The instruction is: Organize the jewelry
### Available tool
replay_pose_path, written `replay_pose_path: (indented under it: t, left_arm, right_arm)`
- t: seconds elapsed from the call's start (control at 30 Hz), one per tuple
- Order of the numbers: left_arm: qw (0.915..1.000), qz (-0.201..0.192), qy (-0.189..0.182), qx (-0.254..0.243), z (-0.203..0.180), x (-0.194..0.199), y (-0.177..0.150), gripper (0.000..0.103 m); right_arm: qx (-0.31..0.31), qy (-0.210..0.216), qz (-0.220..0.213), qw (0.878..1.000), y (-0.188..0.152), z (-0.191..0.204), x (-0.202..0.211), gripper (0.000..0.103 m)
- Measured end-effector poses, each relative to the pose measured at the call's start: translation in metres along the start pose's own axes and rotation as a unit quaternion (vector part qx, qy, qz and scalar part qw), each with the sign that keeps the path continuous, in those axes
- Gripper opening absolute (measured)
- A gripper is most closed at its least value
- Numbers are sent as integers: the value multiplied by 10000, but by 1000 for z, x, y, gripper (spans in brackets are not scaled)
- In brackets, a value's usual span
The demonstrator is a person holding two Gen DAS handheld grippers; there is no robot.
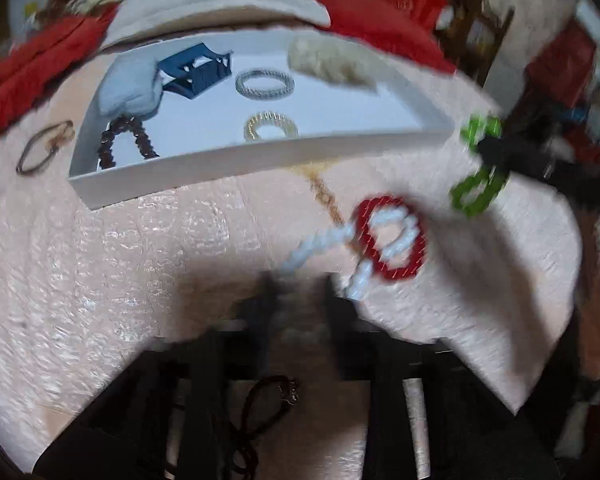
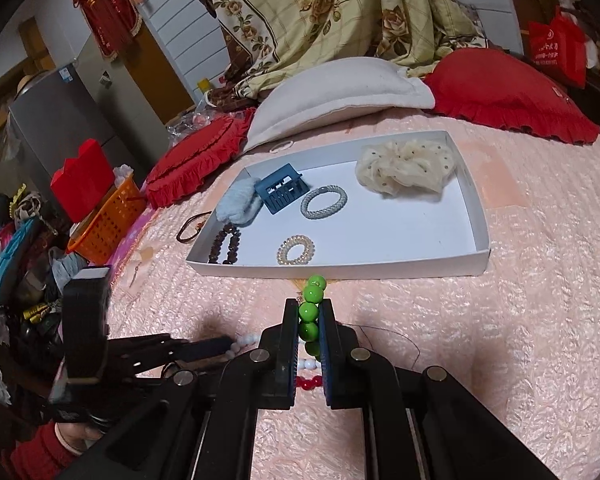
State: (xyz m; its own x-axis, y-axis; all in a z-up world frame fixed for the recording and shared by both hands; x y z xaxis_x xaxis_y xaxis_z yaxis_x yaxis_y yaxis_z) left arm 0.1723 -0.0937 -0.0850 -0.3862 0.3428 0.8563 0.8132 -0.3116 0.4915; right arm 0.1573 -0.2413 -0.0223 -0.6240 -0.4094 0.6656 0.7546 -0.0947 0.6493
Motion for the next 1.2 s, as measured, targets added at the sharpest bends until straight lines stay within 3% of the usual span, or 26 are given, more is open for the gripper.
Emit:
replay_pose_path:
  t: [0.2,0.53,0.73,0.9,1.2]
  left_arm:
    - [9997,-206,-67,129,1,17,4,8]
    - [9941,-965,-384,310,16,102,69,8]
    - [9918,-1257,-66,213,27,124,106,8]
    - [9921,-1189,-53,392,34,106,132,8]
    - [9963,-480,228,669,52,14,140,8]
  right_arm:
    - [8,-17,-14,10000,2,-2,-1,9]
    - [-13,8,-240,9997,34,-7,8,9]
    - [74,-31,-303,9995,61,-6,6,9]
    - [-42,88,-163,9998,73,-9,-13,9]
    - [-517,426,383,9970,73,-21,-84,9]
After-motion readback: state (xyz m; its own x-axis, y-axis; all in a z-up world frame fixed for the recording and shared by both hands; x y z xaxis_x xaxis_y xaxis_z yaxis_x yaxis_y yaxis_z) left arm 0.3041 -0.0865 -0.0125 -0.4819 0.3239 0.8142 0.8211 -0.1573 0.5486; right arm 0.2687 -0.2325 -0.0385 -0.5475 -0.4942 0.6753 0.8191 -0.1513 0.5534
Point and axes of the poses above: each gripper's, at about its wrist camera, not at the fingertips, and x roughly against the way its jaws point, z to its left, y to its top, the point moved 6 cm from there along -x, roughly the way its jaws point, and after that the axes turned 3 degrees about x, right-handed, at the moved point
